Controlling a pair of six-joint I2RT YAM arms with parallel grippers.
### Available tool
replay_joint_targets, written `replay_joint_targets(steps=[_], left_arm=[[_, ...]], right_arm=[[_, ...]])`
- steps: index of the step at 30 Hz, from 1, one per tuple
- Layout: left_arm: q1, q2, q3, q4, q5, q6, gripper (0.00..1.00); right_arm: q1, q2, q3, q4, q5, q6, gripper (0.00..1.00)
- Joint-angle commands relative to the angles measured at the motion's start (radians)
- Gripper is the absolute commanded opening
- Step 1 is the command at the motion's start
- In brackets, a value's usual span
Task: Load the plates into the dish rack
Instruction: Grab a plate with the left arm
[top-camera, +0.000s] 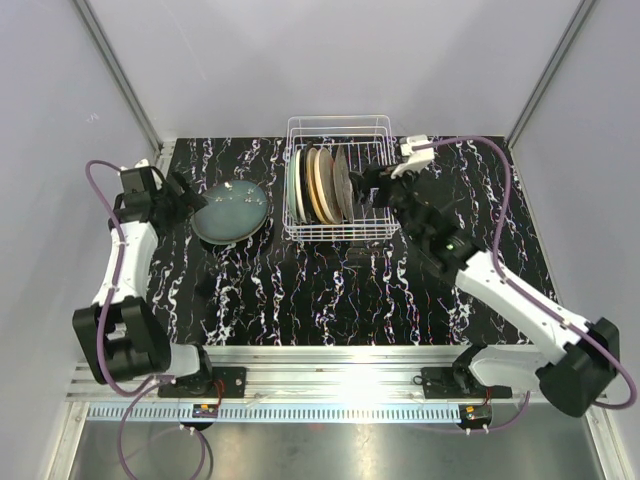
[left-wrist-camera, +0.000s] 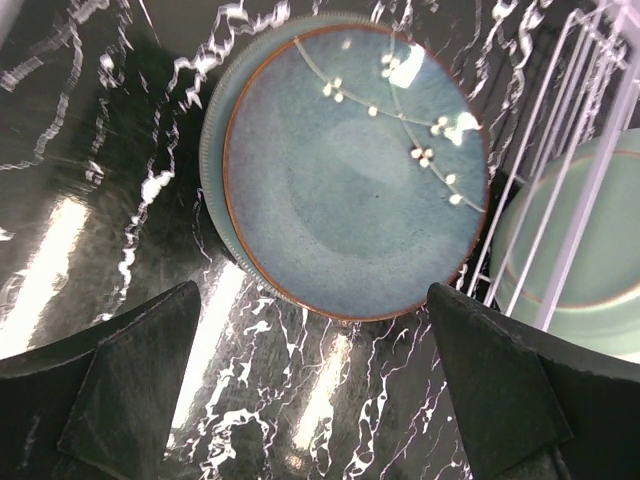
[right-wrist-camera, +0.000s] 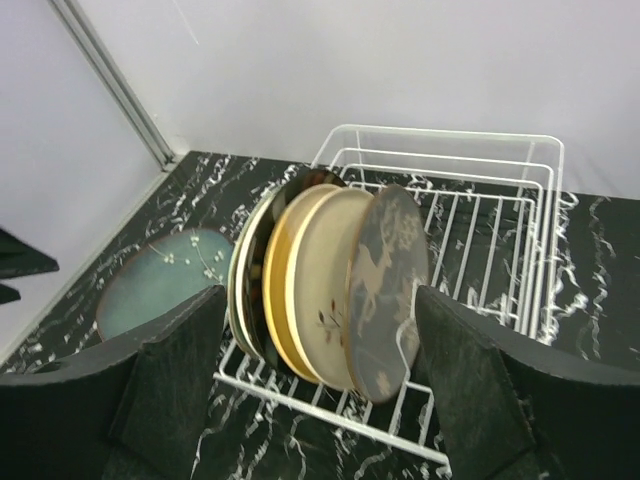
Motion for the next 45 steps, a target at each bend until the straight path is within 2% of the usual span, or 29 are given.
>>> replay_joint_targets(steps=[1,6,11,13,18,24,28,31,35,39,45], left_arm=[[0.014,0.061,-0.017,0.068,0.061,-0.016,0.97],[0.027,0.126,-0.014,0.082,0.110,-0.016,0.88],[0.046,0.213,-0.006,0.096,0.164,-0.025,0.82],[0.047,0.247,0.002,0.099,0.176,-0.026,0.79],[0.047,0.286,0.023,0.109,0.181,-0.016,0.70],[0.047,0.339,0.055,0.102,0.161,0.000,0.67],[0.047,0.364,0.063,0.097,0.161,0.004,0.56],[0.047,0.373,0.065,0.083,0.141,0.007,0.55],[0.047,0.381,0.063,0.076,0.109,0.012,0.46],[0.047,0.395,0.063,0.079,0.110,0.004,0.45],[0.047,0.414,0.052,0.100,0.147,-0.014,0.31]], right_arm=[[-0.004,-0.102,-0.059,-0.069,-0.016,-0.035,0.81],[-0.004,-0.147,-0.144,-0.085,-0.028,-0.081,0.68],[-0.005,-0.142,-0.199,-0.046,0.023,-0.120,0.49],[-0.005,-0.118,-0.208,0.002,0.053,-0.141,0.48],[-0.025,-0.083,-0.230,0.057,0.046,-0.132,0.48],[-0.031,-0.115,-0.273,0.083,0.011,-0.098,0.48],[-0.031,-0.127,-0.294,0.092,-0.006,-0.083,0.48],[-0.031,-0.123,-0.291,0.096,-0.014,-0.075,0.48],[-0.031,-0.126,-0.291,0.093,-0.026,-0.072,0.47],[-0.031,-0.149,-0.294,0.088,-0.055,-0.068,0.46],[-0.030,-0.179,-0.297,0.083,-0.069,-0.072,0.45]])
